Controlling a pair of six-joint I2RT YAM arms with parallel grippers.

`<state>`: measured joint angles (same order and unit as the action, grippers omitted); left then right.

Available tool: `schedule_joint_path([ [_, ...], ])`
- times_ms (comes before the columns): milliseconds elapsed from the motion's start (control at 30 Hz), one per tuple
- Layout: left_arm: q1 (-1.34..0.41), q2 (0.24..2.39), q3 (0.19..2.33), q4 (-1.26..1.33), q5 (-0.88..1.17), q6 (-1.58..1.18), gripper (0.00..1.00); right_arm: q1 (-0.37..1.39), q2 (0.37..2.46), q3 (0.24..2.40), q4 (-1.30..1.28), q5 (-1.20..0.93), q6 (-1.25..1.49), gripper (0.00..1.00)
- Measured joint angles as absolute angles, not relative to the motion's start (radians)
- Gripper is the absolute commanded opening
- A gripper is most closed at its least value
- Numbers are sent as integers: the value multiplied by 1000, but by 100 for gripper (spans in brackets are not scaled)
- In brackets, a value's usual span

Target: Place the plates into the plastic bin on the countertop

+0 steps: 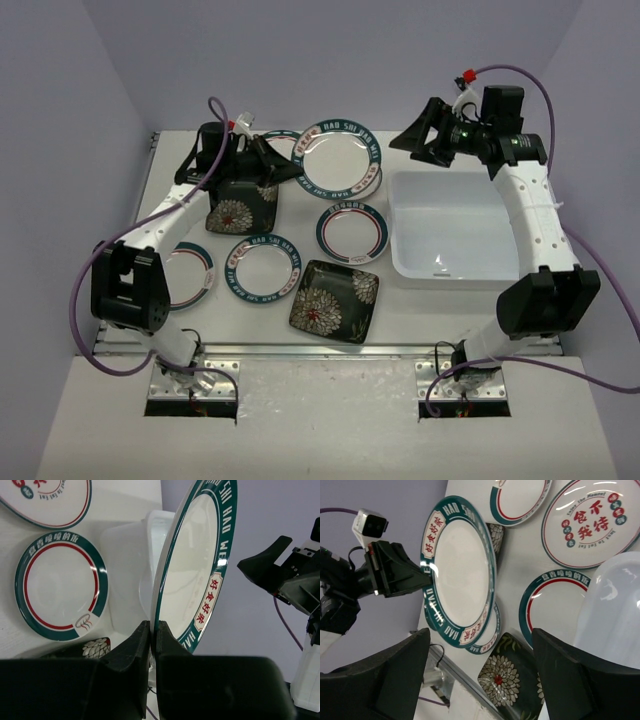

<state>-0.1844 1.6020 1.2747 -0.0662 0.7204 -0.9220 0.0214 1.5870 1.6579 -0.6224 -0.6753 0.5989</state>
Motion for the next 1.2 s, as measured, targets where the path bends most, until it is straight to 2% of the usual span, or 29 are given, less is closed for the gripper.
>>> schedule_joint_path([
  [167, -216, 1557, 1218, -71, 736, -925, 0, 29, 1583, 1581, -596, -752, 587, 66],
  [267, -251, 1524, 1206, -66, 752, -928, 0, 29, 1581, 1519, -563, -814, 599, 54],
  [367, -277, 1506, 1204, -43, 767, -939, 0, 30, 1579, 1468, -549, -853, 608, 25],
  [400, -283, 1502, 1204, -34, 772, -943, 0, 30, 1578, 1459, -547, -865, 612, 12],
  [433, -288, 1500, 1204, -30, 771, -945, 6, 30, 1577, 1454, -547, -873, 612, 0],
  [467, -289, 1499, 1204, -28, 771, -947, 62, 30, 1576, 1452, -546, -883, 612, 0],
  [500, -289, 1499, 1204, -27, 772, -948, 99, 31, 1572, 1451, -547, -881, 612, 0],
  [633, -290, 1498, 1258, -140, 712, -893, 100, -7, 1533, 1445, -595, -799, 607, 0],
  [833, -258, 1462, 1464, -516, 287, -702, 100, -213, 1376, 1388, -714, -397, 578, 0],
  [1000, -113, 1375, 1416, -679, 75, -598, 100, -229, 1232, 1261, -736, -118, 443, 0],
  [1067, -55, 1369, 1390, -722, 21, -568, 100, -224, 1216, 1216, -743, -68, 396, 0],
  [1200, -25, 1381, 1338, -781, -52, -518, 100, -219, 1261, 1179, -741, -22, 319, 6],
])
